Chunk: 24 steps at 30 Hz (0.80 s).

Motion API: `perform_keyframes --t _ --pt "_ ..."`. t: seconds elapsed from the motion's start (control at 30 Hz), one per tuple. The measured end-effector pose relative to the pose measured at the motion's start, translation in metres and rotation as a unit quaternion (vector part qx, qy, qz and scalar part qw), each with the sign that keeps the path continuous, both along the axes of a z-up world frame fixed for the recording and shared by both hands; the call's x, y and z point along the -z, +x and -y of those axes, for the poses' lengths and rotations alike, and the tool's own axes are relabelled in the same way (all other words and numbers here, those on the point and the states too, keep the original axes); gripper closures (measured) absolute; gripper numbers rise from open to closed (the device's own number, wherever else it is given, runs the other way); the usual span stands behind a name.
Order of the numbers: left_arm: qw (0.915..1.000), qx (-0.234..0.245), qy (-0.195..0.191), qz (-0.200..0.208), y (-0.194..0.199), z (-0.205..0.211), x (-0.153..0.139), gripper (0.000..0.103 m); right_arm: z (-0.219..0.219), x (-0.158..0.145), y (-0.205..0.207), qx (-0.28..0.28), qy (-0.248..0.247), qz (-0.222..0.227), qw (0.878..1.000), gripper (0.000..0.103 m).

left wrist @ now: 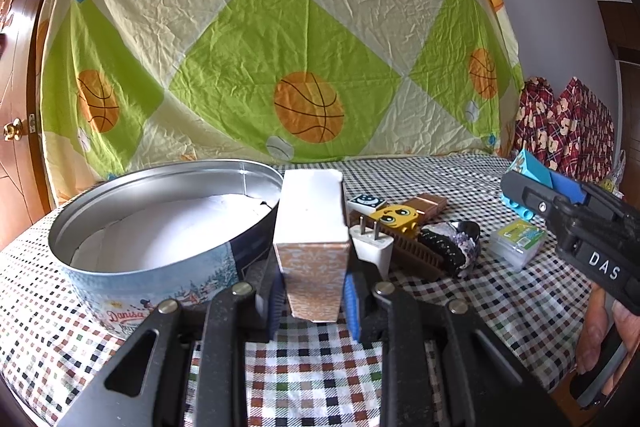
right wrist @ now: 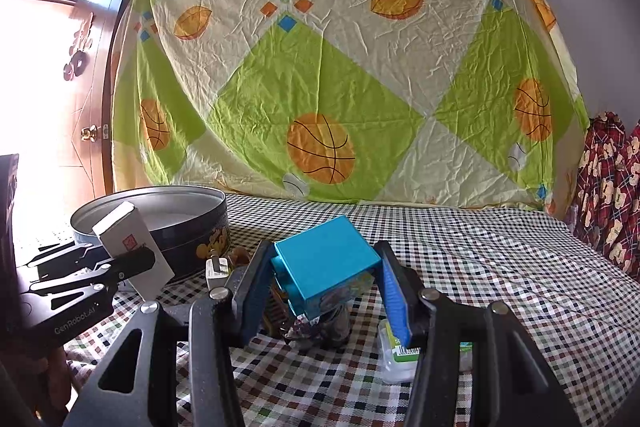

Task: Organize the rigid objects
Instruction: 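Lift the white box with the left tool while the right tool lifts the blue block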

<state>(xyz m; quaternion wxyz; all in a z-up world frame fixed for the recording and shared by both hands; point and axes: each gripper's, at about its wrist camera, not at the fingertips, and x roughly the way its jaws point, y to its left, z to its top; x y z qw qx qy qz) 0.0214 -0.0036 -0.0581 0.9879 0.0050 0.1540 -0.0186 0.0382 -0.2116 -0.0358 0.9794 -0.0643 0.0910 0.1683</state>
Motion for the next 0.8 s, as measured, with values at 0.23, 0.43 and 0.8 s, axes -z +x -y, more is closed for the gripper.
perform_keyframes --t 0.23,0.43,0.8 --pt "0.9999 -0.011 -0.001 0.012 -0.003 -0.009 -0.002 0.080 -0.011 0.000 -0.001 -0.004 -0.005 0.002 1.000 0.050" --pt "0.9994 -0.024 0.002 0.025 -0.007 -0.017 -0.002 0.080 -0.021 0.000 -0.002 -0.014 -0.001 0.004 1.000 0.050" --pt "0.9986 -0.028 0.008 0.044 -0.013 -0.024 -0.003 0.080 -0.043 0.001 -0.002 -0.038 -0.006 -0.004 0.999 0.050"
